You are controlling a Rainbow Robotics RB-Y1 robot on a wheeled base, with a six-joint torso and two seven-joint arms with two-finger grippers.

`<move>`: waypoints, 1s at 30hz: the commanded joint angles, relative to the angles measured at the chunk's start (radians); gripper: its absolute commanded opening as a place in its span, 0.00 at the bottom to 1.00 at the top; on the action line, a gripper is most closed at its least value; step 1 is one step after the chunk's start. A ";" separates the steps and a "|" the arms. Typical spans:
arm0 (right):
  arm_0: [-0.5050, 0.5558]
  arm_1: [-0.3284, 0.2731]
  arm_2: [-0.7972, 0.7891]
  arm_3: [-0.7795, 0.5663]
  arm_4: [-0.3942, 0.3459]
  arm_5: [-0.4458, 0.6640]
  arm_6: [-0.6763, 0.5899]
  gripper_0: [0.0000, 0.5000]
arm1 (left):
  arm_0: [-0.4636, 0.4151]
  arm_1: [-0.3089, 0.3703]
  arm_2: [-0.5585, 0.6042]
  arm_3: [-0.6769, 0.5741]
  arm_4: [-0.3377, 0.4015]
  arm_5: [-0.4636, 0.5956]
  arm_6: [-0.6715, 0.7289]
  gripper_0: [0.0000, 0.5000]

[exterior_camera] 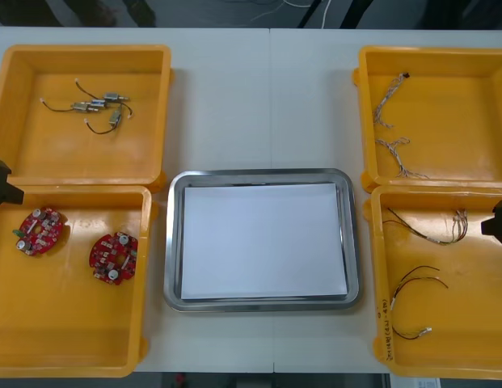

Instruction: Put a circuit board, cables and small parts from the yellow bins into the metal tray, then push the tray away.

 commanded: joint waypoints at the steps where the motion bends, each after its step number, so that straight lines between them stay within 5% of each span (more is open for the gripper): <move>1: 0.014 0.006 -0.012 -0.007 -0.009 0.003 -0.023 1.00 | 0.036 0.026 0.004 -0.005 0.011 0.006 -0.054 1.00; 19: 0.014 0.006 -0.012 -0.007 -0.009 0.003 -0.023 1.00 | 0.099 0.032 0.005 -0.005 -0.042 -0.001 -0.096 1.00; 30: 0.010 0.018 -0.014 -0.007 -0.007 0.003 -0.024 1.00 | 0.165 0.033 0.004 0.048 -0.045 -0.169 -0.146 1.00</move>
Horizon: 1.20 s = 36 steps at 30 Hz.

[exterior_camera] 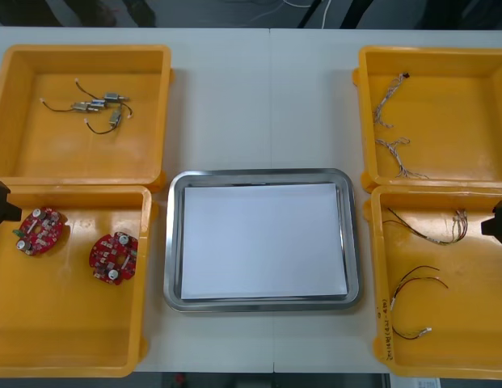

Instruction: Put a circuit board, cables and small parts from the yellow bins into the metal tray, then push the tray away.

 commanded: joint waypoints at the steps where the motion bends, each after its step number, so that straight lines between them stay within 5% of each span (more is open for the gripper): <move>1: 0.009 0.024 -0.016 -0.006 -0.007 0.003 -0.024 1.00 | 0.045 0.033 0.002 0.031 -0.008 -0.060 -0.146 1.00; 9: 0.017 0.029 0.006 -0.024 0.004 0.003 -0.052 1.00 | 0.091 0.033 -0.007 0.058 -0.016 -0.152 -0.205 1.00; 36: 0.124 0.144 0.167 -0.024 0.073 0.003 -0.627 1.00 | 0.143 0.040 -0.120 0.153 -0.076 -0.347 -0.250 1.00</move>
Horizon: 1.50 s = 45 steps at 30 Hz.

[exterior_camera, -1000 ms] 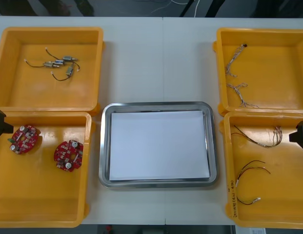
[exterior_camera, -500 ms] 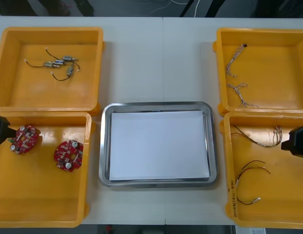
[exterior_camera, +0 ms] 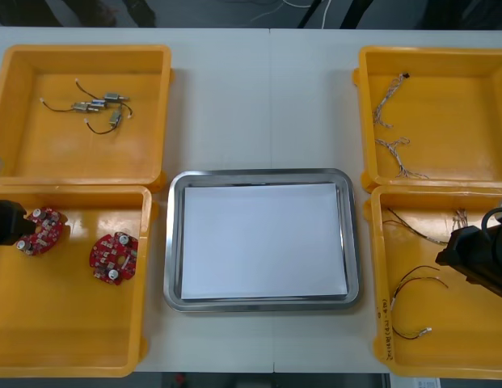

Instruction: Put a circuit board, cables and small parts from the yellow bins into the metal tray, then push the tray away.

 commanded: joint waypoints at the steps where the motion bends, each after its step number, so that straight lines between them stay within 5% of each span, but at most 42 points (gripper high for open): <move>1: 0.034 0.010 0.057 -0.022 0.034 0.003 -0.116 1.00 | 0.025 0.039 -0.022 0.015 -0.014 -0.023 -0.047 1.00; 16: 0.064 0.012 0.215 0.090 0.227 -0.205 -0.328 1.00 | 0.027 0.050 -0.076 0.099 -0.020 -0.108 -0.073 1.00; 45: 0.072 0.094 0.171 0.145 0.239 -0.277 -0.412 1.00 | 0.076 0.052 -0.081 0.179 0.018 -0.204 -0.141 1.00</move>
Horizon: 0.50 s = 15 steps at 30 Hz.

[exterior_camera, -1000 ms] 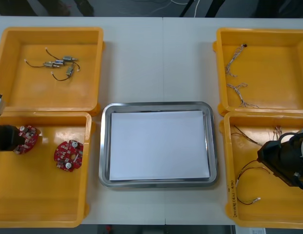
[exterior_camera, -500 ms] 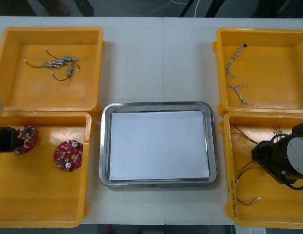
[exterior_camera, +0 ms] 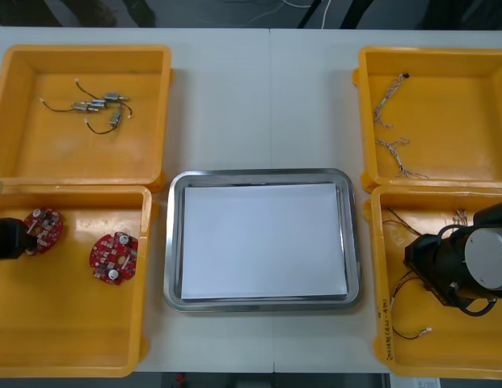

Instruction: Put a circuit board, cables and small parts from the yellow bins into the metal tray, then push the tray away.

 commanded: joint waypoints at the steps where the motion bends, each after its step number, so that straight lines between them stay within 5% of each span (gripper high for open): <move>1: 0.025 0.014 -0.025 -0.008 0.007 -0.002 -0.064 0.95 | 0.042 0.047 -0.012 -0.001 0.014 -0.021 -0.124 1.00; 4: 0.027 0.014 -0.025 -0.008 0.007 -0.001 -0.064 0.61 | 0.044 0.047 -0.013 -0.003 0.014 -0.021 -0.129 1.00; 6: 0.028 0.014 -0.025 -0.008 0.009 -0.001 -0.064 0.24 | 0.047 0.047 -0.018 -0.001 0.014 -0.030 -0.129 1.00; 8: 0.028 0.014 -0.027 -0.008 0.010 -0.001 -0.064 0.00 | 0.047 0.047 -0.026 -0.001 0.010 -0.042 -0.129 1.00; 15: 0.027 -0.015 -0.030 -0.009 -0.001 -0.002 -0.054 0.00 | 0.047 0.050 -0.033 0.003 0.010 -0.065 -0.131 1.00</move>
